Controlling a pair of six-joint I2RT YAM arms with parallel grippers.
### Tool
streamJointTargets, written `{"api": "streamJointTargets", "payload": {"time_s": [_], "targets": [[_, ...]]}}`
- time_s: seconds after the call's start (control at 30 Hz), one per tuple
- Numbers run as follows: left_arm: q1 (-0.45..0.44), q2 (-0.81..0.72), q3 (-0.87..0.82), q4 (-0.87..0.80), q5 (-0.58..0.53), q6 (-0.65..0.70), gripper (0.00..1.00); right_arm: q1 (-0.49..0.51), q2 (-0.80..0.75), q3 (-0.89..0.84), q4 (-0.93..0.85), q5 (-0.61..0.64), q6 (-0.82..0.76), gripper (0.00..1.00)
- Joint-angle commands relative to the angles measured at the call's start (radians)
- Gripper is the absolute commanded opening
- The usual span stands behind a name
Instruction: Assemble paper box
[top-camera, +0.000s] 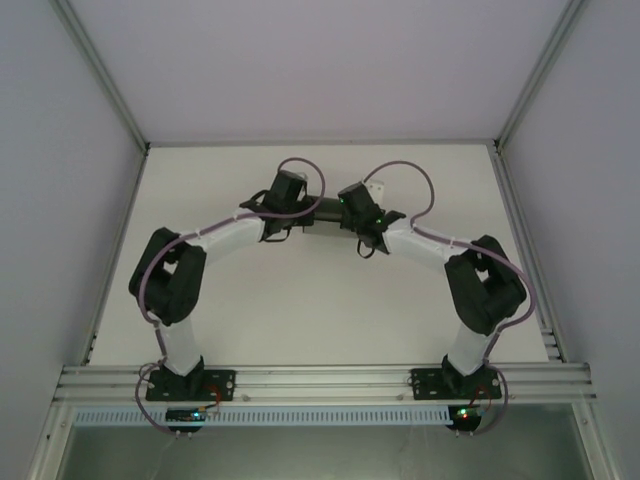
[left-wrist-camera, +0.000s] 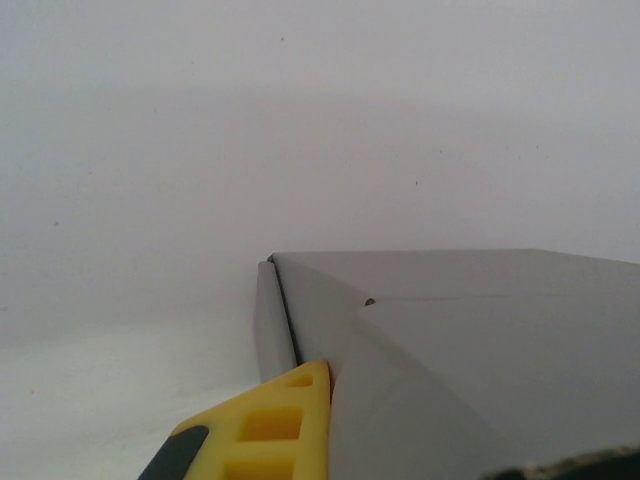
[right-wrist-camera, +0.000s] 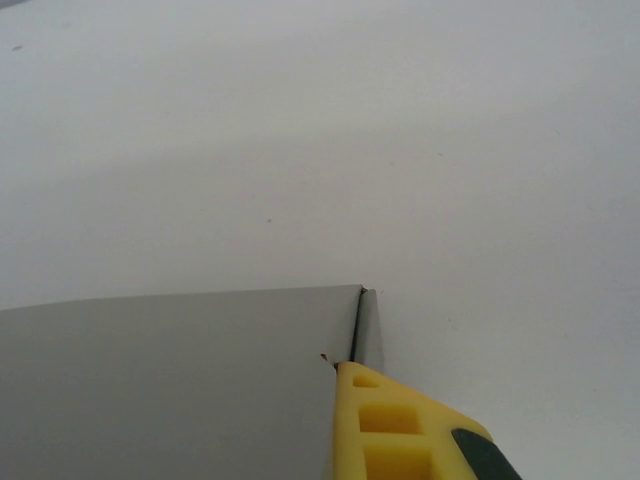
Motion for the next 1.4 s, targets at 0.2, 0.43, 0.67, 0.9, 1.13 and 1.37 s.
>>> {"api": "streamJointTargets", "payload": {"time_s": [0.2, 0.43, 0.67, 0.9, 1.13, 1.37], "targets": [[-0.008, -0.147, -0.141, -0.08, 0.026, -0.005, 0.25, 0.037, -0.085, -0.22, 0.176, -0.047, -0.198, 0.0], [-0.008, -0.291, -0.072, -0.235, 0.015, 0.002, 0.94, 0.067, -0.133, -0.298, 0.202, -0.04, -0.282, 0.01], [0.095, -0.316, -0.024, -0.291, 0.152, -0.128, 0.99, 0.1, -0.146, -0.381, 0.316, -0.029, -0.37, 0.06], [0.179, -0.11, 0.07, -0.279, 0.403, -0.16, 1.0, 0.131, -0.136, -0.413, 0.373, 0.003, -0.387, 0.11], [0.176, -0.073, -0.072, -0.203, 0.452, -0.18, 0.86, 0.165, -0.131, -0.426, 0.388, 0.034, -0.375, 0.13], [0.167, -0.057, -0.202, -0.113, 0.424, -0.161, 0.72, 0.202, -0.162, -0.456, 0.373, 0.026, -0.375, 0.18]]}}
